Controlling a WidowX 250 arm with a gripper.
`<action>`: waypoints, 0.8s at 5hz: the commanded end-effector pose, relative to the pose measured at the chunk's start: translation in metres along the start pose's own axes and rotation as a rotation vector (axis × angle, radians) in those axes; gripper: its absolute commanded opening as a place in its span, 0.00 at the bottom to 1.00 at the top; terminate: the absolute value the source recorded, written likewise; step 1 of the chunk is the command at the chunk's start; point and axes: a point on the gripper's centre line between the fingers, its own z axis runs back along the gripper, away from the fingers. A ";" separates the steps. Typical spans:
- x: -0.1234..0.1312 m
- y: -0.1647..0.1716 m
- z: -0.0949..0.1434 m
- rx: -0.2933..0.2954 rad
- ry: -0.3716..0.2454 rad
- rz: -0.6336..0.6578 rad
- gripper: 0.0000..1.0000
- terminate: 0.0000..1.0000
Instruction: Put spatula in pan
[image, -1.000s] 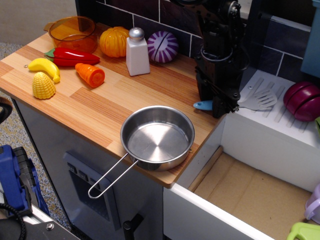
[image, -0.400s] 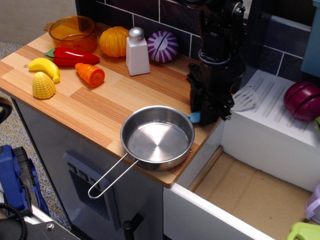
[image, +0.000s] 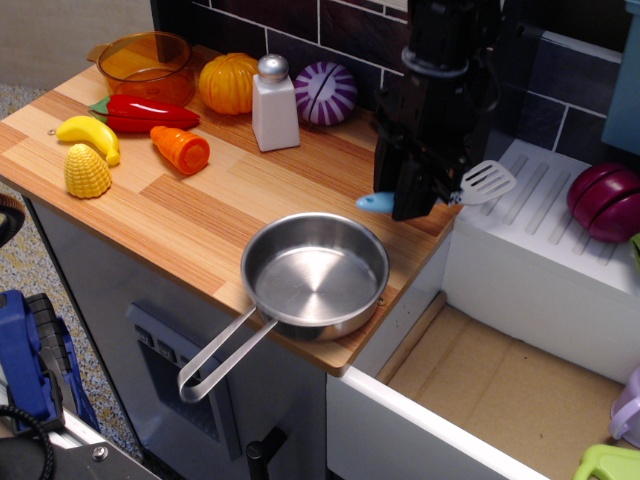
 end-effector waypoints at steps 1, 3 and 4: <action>0.003 0.007 0.043 0.019 -0.043 -0.034 0.00 0.00; -0.018 -0.020 0.054 0.031 0.064 0.284 0.00 0.00; -0.032 -0.035 0.053 0.070 0.115 0.476 0.00 0.00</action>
